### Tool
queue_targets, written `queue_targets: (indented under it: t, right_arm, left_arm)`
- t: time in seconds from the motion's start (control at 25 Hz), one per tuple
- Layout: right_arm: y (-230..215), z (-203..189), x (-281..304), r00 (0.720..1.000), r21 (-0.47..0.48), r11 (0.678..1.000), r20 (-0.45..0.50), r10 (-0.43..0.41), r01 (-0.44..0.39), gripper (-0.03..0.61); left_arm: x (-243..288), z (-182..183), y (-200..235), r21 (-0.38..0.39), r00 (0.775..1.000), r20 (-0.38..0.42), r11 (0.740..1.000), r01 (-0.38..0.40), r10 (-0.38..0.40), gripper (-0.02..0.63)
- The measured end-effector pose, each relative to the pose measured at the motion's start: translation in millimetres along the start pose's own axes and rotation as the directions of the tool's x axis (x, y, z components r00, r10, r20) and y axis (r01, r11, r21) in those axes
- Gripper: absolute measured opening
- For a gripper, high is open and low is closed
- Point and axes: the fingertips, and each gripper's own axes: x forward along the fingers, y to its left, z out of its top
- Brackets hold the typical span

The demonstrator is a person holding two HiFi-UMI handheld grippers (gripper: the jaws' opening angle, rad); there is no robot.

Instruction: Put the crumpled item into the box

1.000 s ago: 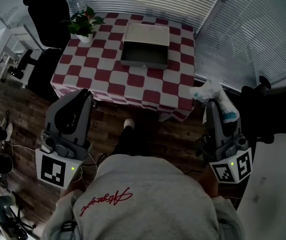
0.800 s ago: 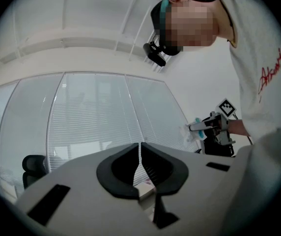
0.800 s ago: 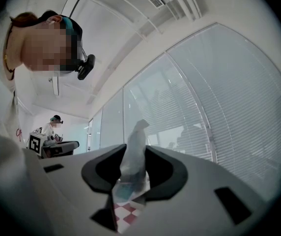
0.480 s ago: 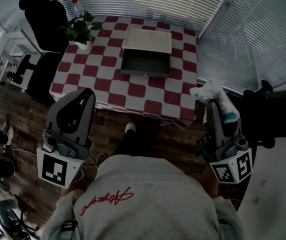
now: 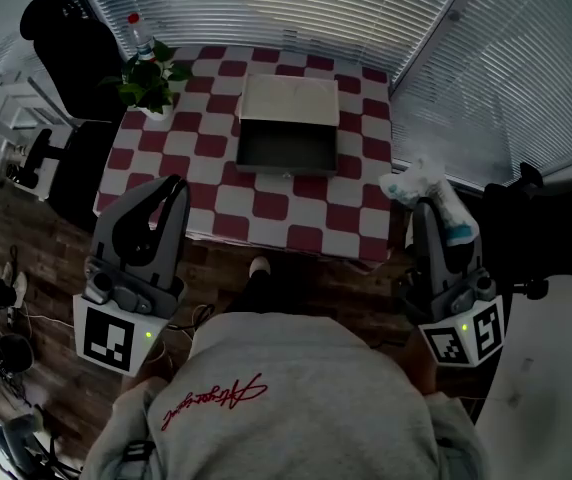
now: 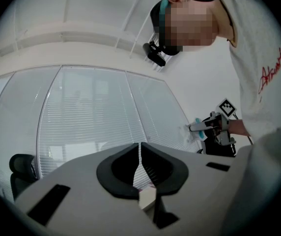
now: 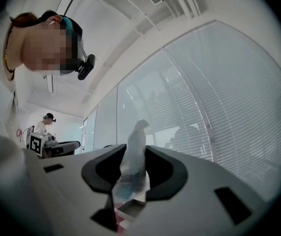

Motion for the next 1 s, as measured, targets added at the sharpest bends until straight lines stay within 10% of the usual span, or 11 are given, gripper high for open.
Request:
queue_targets:
  t: [1.0]
  right_arm:
    - [-23, -16, 107, 1.000, -0.002, 1.000, -0.007, -0.018, 0.018, 0.120]
  left_arm:
    - [70, -39, 85, -0.012, 0.999, -0.003, 0.999, 0.050, -0.050, 0.026]
